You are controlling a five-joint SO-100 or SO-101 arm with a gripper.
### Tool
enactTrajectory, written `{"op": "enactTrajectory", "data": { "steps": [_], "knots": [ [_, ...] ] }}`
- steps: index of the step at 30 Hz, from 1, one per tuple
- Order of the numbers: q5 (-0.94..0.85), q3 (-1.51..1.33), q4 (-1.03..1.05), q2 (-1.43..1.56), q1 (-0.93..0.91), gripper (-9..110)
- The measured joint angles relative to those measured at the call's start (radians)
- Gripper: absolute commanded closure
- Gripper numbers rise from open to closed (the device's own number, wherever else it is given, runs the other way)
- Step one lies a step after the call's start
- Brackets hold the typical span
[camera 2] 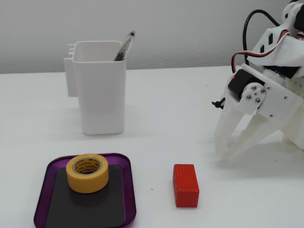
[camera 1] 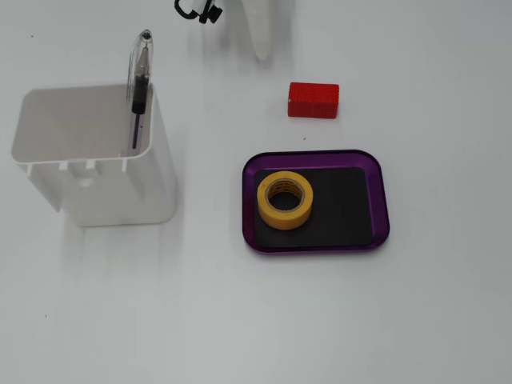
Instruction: Remove the yellow tape from the box.
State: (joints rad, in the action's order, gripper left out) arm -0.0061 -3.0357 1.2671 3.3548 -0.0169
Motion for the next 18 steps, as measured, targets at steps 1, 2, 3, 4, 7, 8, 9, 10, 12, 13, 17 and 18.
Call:
{"op": "enactTrajectory", "data": {
  "steps": [1,2,3,4,7,8,9,10,12,13,17,18],
  "knots": [
    [0.000,0.000,0.000,0.000,0.000,102],
    [0.002,0.000,-0.002,0.000,0.000,102],
    [0.003,0.000,-0.003,0.000,0.000,102],
    [0.005,0.000,-0.003,0.000,0.000,102],
    [0.005,0.000,-0.003,0.000,0.000,102],
    [0.005,0.000,-0.003,0.000,0.000,102],
    [0.005,0.000,-0.003,0.000,0.000,102],
    [0.006,0.000,-0.005,0.000,0.000,102],
    [0.009,0.000,-0.017,0.000,0.000,102],
    [0.009,0.000,-0.028,0.000,0.000,102],
    [0.002,0.000,-0.091,0.000,0.000,102],
    [-0.011,0.000,-0.112,0.000,-0.006,102]
  ]
}}
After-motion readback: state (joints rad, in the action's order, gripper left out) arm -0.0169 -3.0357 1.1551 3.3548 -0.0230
